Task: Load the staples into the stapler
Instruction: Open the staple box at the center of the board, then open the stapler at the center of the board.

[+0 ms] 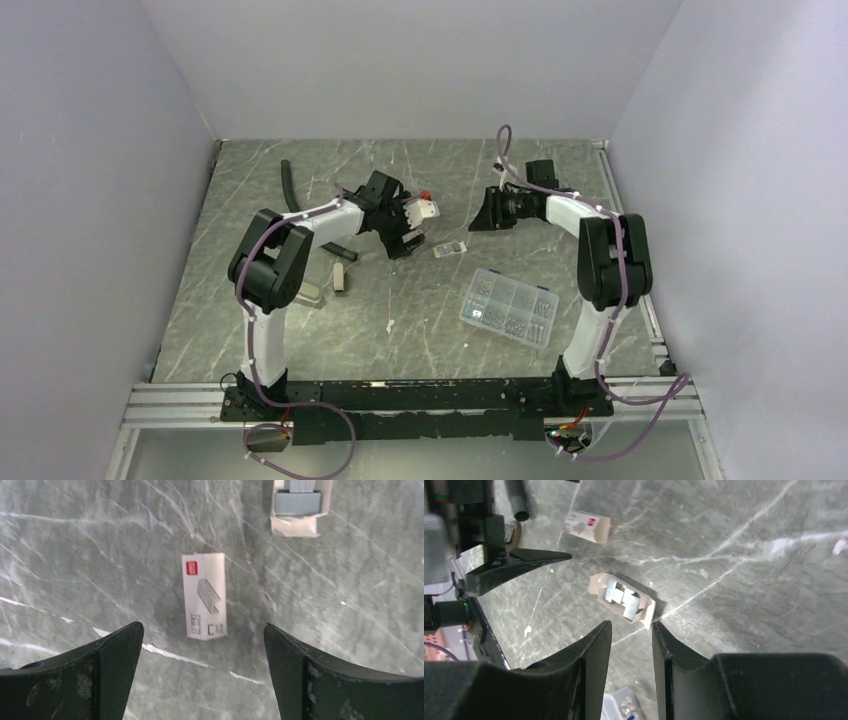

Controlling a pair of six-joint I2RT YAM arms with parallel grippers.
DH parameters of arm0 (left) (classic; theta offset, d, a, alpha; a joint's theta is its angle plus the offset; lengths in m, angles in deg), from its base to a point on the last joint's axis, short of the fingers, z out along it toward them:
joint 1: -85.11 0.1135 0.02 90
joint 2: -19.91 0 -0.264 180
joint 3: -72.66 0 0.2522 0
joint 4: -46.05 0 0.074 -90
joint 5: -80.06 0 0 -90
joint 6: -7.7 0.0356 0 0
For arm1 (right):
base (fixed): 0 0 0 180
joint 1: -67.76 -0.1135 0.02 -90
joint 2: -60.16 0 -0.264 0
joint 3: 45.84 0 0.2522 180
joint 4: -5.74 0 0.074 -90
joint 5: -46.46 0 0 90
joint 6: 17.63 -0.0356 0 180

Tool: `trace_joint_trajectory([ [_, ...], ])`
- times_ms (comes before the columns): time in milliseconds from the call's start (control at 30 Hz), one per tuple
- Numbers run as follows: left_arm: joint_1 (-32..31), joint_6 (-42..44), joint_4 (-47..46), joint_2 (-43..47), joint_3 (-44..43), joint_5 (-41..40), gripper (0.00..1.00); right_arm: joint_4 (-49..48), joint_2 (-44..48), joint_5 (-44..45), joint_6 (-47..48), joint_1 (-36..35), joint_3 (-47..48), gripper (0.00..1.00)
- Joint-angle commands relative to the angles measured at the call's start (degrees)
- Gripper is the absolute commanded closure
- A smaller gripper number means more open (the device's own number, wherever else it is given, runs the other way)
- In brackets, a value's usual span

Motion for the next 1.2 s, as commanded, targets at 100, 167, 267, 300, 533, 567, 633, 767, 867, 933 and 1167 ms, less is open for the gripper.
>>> trace_joint_trajectory([
  [100, 1.19, -4.14, 8.6, 16.01, 5.25, -2.77, 0.06, -1.28, 16.27, 0.96, 7.71, 0.01, -3.62, 0.54],
  [167, 1.3, -6.16, 13.15, 20.04, 7.43, -6.63, 0.06, -0.33, 18.81, 1.98, 8.99, -0.4, -4.58, 0.5],
  [267, 1.47, -10.1, 20.0, 25.27, 10.33, -11.93, 0.06, 1.77, 22.43, 3.76, 10.91, -1.76, -6.27, 0.46],
  [300, 1.56, -11.7, 21.61, 26.76, 11.37, -13.93, 0.06, 1.95, 23.74, 4.46, 11.33, -2.31, -7.1, 0.45],
  [533, 1.81, -24.9, 28.61, 27.86, 12.94, -23.09, 0.06, 1.92, 29.51, 6.73, 11.4, -3.34, -11.31, 0.43],
  [567, 1.96, -25.85, 30.05, 26.37, 12.34, -24.48, 0.06, 2.0, 29.87, 6.95, 11.64, -3.4, -11.69, 0.43],
  [633, 2.59, -26.79, 31.57, 23.84, 11.99, -26.22, 0.09, 1.63, 30.68, 7.64, 12.6, -3.35, -12.79, 0.43],
  [767, 4.38, -27.29, 28.87, 23.63, 14.9, -26.96, 0.1, 0.5, 31.82, 8.42, 14.39, -3.34, -14.98, 0.43],
  [867, 5.54, -28.02, 29.29, 22.67, 15.24, -24.57, 0.13, 0.0, 31.73, 8.61, 14.74, -3.34, -15.64, 0.43],
  [933, 6.37, -28.6, 29.82, 21.38, 14.8, -22.43, 0.17, -0.34, 31.37, 8.61, 14.81, -3.34, -15.73, 0.43],
  [1167, 7.34, -29.21, 31.34, 15.82, 10.8, -15.32, 0.3, -0.38, 29.77, 7.92, 15.33, -3.34, -16.45, 0.44],
])
